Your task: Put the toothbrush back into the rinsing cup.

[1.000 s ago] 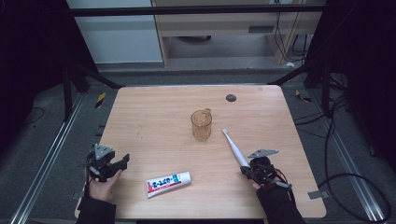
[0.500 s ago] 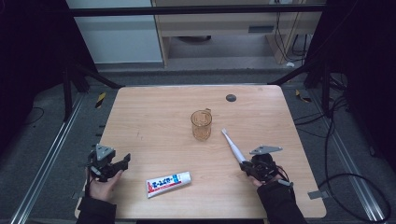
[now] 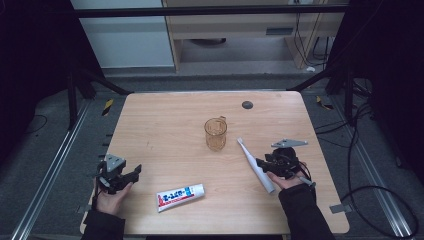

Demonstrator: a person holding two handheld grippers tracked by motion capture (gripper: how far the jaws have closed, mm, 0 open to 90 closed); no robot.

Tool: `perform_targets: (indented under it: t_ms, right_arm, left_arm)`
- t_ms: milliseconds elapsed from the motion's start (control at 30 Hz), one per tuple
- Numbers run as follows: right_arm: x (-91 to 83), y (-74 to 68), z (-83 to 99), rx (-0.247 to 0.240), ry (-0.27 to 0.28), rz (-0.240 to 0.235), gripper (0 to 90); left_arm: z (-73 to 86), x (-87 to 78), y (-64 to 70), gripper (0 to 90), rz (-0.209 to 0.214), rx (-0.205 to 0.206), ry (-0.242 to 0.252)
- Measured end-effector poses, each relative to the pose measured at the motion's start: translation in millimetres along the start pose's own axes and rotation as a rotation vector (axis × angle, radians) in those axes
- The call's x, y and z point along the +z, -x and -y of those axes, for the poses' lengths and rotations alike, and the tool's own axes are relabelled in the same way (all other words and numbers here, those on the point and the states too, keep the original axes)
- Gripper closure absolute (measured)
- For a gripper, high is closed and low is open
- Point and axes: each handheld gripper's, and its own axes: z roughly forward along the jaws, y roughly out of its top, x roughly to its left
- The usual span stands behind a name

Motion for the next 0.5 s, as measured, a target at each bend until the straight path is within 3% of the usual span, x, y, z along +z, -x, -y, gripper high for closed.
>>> perform_targets:
  t_ms: [233, 500]
  right_arm:
    - [15.1, 1.5, -13.7, 0.012, -0.062, 0.006, 55.7]
    - [29.0, 1.5, -28.6, -0.012, -0.133, 0.016, 56.0]
  left_arm:
    - [-4.6, 5.7, 0.5, 38.2, 0.015, -0.007, -0.019]
    - [-9.1, 10.3, 2.7, 37.9, 0.019, 0.003, -0.029]
